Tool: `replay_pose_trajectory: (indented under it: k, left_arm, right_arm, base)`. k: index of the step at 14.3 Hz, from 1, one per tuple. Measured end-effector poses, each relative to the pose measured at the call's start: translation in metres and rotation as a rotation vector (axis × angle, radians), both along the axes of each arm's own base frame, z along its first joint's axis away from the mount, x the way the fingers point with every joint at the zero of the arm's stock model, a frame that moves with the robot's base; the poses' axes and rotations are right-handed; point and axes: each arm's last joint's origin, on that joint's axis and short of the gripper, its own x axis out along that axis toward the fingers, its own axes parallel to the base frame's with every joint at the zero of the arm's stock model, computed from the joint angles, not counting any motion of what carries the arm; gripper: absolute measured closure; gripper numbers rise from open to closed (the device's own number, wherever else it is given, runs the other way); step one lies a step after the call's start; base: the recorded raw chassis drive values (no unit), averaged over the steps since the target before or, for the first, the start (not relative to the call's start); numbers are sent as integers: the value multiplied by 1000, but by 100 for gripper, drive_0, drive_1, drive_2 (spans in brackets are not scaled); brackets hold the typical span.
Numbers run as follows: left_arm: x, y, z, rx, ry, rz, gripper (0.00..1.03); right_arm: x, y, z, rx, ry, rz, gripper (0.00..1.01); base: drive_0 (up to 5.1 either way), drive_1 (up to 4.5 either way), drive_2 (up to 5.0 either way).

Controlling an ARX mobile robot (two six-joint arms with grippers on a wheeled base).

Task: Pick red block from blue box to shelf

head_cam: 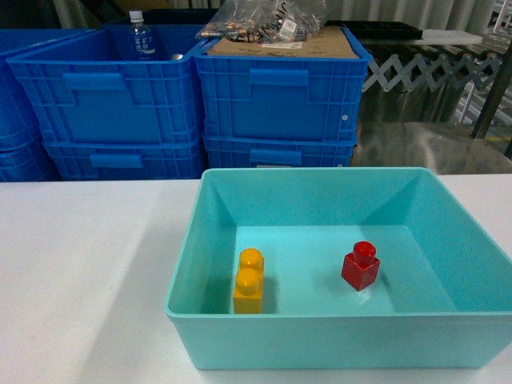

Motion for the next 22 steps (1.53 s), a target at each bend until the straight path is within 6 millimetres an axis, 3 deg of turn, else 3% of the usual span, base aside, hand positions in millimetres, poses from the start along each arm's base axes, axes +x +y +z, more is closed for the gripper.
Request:
replay_pose_trajectory:
  k: [22]
  left_arm:
    - [0, 0, 0, 0, 0, 0, 5]
  right_arm:
    - [0, 0, 0, 0, 0, 0, 3]
  base:
    - [441, -23, -423]
